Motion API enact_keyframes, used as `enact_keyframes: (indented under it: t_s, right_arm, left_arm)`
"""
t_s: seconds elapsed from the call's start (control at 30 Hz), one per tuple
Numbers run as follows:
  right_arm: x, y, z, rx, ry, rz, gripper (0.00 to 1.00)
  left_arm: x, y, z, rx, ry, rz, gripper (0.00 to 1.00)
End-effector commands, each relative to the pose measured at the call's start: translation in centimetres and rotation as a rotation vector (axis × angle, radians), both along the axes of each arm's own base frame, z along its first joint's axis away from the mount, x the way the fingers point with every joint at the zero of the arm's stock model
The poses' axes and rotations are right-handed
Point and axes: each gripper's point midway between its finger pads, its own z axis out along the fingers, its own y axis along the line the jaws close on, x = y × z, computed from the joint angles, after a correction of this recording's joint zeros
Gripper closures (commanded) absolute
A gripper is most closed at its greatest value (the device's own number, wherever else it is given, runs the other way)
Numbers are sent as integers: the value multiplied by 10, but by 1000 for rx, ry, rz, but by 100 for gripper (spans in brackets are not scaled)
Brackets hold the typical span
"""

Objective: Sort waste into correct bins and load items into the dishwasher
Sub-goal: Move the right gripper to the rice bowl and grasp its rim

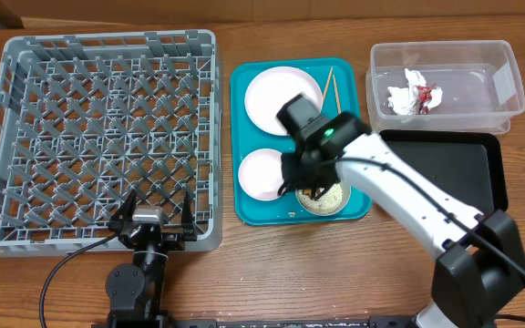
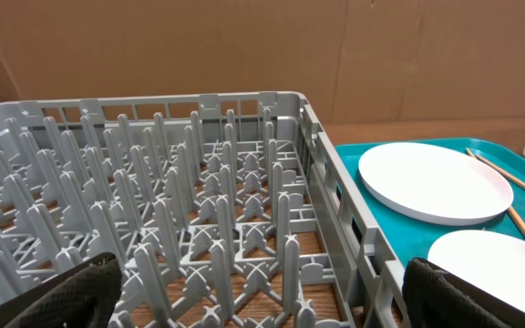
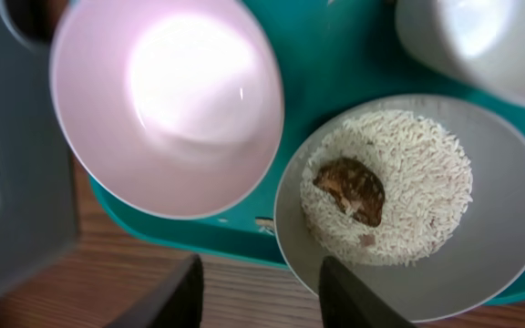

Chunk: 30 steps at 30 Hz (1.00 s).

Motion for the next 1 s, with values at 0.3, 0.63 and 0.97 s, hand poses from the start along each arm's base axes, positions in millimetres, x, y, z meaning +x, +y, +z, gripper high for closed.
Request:
enact_keyframes:
  t_s: [0.3,0.63,0.97]
  right_arm:
    - [-16,-4,-51,-132,-100,216,63]
    - [-17,-13,-65,-165,-110,210,82]
    - [-20,-14,-61,-162,-98,180,96]
  left_arm:
    - [0,-1,0,16,-6,-7,0]
    - [0,-1,0,16,-6,-7,0]
    - [0,-1,0,16,-6,-7,0]
